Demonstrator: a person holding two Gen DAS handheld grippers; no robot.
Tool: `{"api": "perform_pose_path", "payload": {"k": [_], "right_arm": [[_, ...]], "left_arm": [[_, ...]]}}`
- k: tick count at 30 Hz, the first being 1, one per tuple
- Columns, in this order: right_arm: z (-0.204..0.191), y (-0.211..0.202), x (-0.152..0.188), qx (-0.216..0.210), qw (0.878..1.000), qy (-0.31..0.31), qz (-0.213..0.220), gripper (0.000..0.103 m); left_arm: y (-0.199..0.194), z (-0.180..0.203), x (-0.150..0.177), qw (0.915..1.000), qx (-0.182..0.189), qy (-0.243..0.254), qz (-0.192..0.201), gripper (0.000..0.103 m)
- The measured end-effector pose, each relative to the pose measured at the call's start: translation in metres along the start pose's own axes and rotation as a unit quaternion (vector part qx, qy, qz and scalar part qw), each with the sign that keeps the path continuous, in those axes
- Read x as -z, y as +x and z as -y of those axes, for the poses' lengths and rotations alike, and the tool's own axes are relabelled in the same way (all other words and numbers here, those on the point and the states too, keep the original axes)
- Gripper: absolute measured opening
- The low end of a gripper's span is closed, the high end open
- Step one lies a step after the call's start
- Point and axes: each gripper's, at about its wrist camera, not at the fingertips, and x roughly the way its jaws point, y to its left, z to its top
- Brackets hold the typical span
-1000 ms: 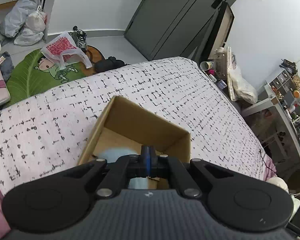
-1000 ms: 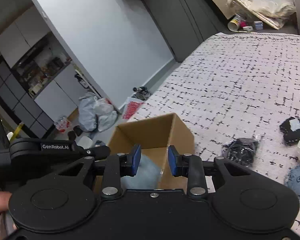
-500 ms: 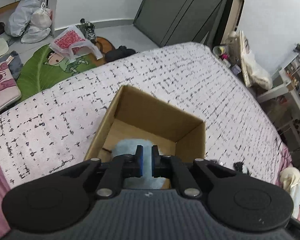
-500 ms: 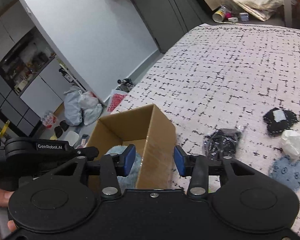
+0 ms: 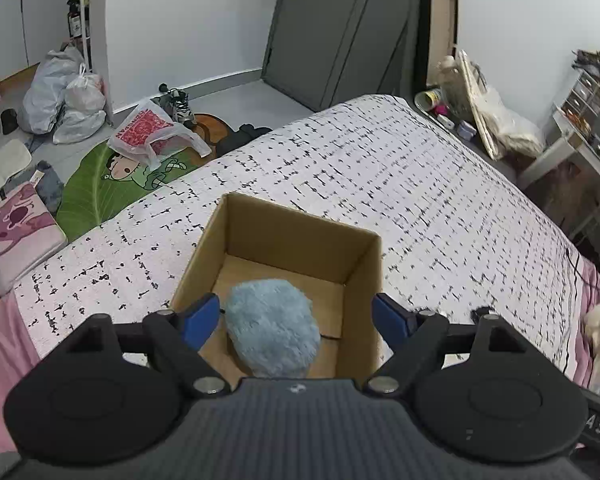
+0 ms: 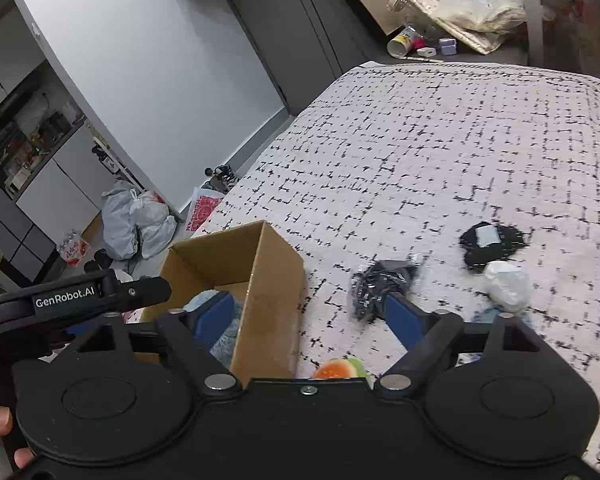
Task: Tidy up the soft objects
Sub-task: 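Open both grippers to drop the grey plush into the box, then withdraw both grippers from the box toward the remaining items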
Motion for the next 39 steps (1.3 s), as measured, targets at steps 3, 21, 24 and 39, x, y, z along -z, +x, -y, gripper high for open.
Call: {"api": "perform_pose_path", "payload": {"k": [3, 21, 24, 39], "right_arm": [[0.007, -0.009, -0.001, 0.007, 1.0, 0.003, 0.0, 0.088], [0.049, -0.06, -0.01, 0.004, 0.999, 0.042, 0.025, 0.099], [0.058, -0.069, -0.012, 0.002, 0.998, 0.049, 0.031, 0.102], [0.092, -0.102, -0.01, -0.049, 0.998, 0.032, 0.021, 0.103]], "left_arm": [[-0.005, 0.008, 0.003, 1.0, -0.007, 0.004, -0.002, 0.083], [-0.048, 0.059, 0.016, 0.9987, 0.006, 0.041, 0.029, 0.083], [-0.055, 0.067, 0.017, 0.9983, 0.009, 0.047, 0.033, 0.083], [-0.081, 0.107, 0.028, 0.9971, 0.007, 0.067, 0.036, 0.095]]}}
